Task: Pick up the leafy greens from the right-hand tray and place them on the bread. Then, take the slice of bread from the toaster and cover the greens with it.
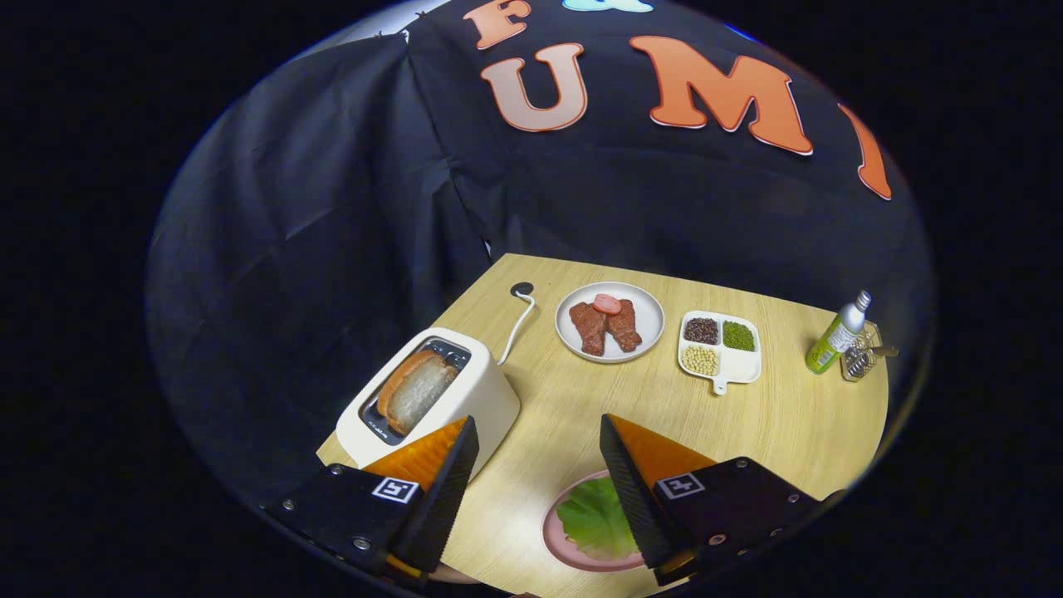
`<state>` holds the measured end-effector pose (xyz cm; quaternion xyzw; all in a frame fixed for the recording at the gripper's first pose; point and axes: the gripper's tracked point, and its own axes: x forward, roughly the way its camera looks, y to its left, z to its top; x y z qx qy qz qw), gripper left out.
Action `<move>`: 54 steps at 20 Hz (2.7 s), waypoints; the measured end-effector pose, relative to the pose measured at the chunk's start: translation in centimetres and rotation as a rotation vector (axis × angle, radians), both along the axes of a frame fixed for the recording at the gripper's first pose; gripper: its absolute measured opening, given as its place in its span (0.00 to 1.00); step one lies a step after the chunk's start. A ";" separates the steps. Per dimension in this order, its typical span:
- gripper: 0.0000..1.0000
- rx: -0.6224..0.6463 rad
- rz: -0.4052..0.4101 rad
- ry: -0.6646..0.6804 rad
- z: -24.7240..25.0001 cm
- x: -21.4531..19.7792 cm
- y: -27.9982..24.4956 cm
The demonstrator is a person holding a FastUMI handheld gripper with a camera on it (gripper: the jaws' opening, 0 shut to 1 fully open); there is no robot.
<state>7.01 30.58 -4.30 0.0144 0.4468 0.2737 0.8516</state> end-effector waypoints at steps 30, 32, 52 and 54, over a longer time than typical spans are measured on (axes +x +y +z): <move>0.29 0.053 0.193 0.195 -3.8 -2.0 12.9; 0.18 0.086 0.175 0.214 -3.5 -2.2 12.7; 0.11 0.306 0.050 0.007 6.0 -3.4 1.7; 0.11 0.307 0.028 0.015 5.4 -3.7 0.0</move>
